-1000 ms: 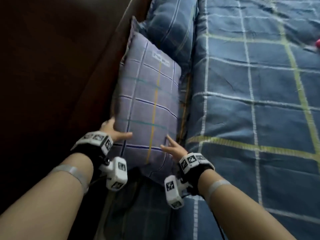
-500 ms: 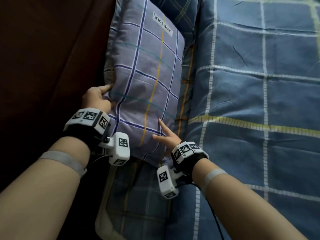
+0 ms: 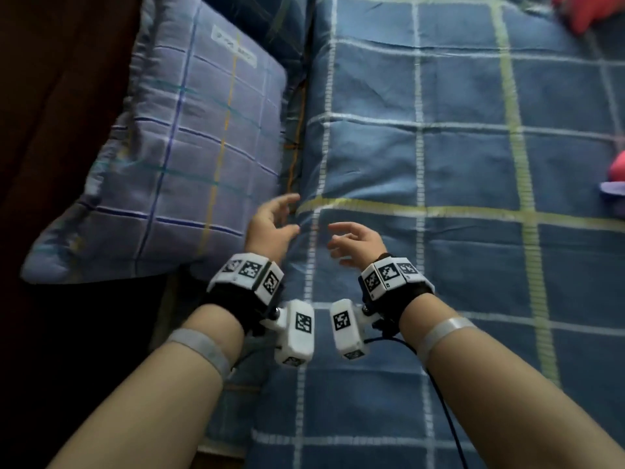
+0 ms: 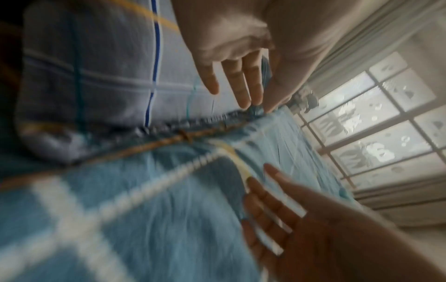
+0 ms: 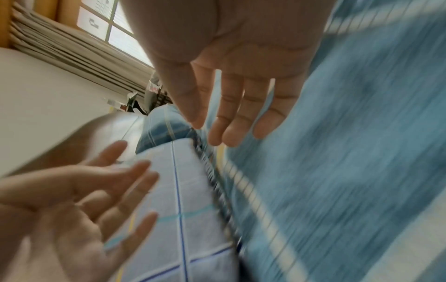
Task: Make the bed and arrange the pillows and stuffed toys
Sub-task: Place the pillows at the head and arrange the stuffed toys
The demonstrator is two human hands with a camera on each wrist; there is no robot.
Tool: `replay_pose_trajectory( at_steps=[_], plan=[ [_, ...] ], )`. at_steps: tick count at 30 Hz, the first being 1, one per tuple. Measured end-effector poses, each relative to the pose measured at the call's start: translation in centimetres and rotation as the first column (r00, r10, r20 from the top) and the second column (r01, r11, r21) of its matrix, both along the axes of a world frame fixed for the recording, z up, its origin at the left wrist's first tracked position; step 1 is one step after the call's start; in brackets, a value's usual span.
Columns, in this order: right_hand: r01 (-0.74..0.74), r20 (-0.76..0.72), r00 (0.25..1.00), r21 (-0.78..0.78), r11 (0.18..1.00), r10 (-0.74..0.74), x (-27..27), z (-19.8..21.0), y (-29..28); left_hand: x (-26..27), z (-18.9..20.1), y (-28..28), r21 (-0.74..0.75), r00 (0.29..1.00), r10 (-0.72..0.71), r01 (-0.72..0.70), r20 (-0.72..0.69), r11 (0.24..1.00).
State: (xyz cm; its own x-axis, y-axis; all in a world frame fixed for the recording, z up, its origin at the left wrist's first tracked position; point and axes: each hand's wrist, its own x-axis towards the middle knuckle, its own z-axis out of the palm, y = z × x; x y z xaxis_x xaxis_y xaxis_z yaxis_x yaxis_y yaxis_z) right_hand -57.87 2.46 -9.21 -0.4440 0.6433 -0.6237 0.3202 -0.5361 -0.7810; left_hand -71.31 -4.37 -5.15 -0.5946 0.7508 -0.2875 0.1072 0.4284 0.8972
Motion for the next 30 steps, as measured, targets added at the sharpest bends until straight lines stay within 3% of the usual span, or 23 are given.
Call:
replay_pose_trajectory(
  at_steps=[2,6,8,10,13,16,21,23,25,30],
  plan=[
    [0.037,0.014,0.999,0.036,0.999,-0.038,5.4,0.1,2.5,5.8,-1.6,1.1,-0.052,0.994,-0.078,0.082,0.077,0.995],
    [0.183,0.082,0.978,0.090,0.979,-0.190,16.6,-1.2,8.2,15.7,-4.3,4.0,-0.163,0.983,-0.177,0.184,0.055,0.969],
    [0.207,0.102,0.971,0.102,0.973,-0.217,22.1,-2.0,11.2,20.4,-5.3,6.8,-0.198,0.983,-0.175,0.181,0.044,0.963],
    [0.221,0.121,0.964,0.133,0.966,-0.237,27.9,-3.0,13.7,25.2,-7.2,10.5,-0.253,0.965,-0.264,0.256,0.005,0.933],
    [0.211,0.189,0.949,0.208,0.955,-0.251,36.4,-5.0,17.4,32.7,-10.7,16.7,-0.514,0.866,-0.496,0.401,-0.057,0.759],
    [0.210,0.264,0.920,0.291,0.933,-0.289,42.9,-7.3,21.5,38.2,-14.1,21.4,-0.708,0.849,-0.527,0.361,-0.019,0.607],
    [0.147,0.271,0.906,0.521,0.841,-0.325,45.3,-10.6,27.9,40.5,-19.2,23.6,-0.827,0.860,-0.490,0.166,-0.145,0.538],
    [0.004,0.371,0.898,0.531,0.848,-0.237,44.4,-11.3,29.4,40.4,-19.8,24.1,-0.843,0.855,-0.493,0.144,-0.157,0.519],
    [-0.025,0.400,0.895,0.483,0.875,-0.196,43.5,-12.0,30.9,40.6,-19.8,24.4,-0.859,0.850,-0.501,0.127,-0.163,0.495],
    [0.208,0.073,0.962,0.432,0.878,-0.264,42.6,-13.4,32.1,41.1,-19.9,24.6,-0.871,0.847,-0.502,0.106,-0.174,0.480]
  ],
)
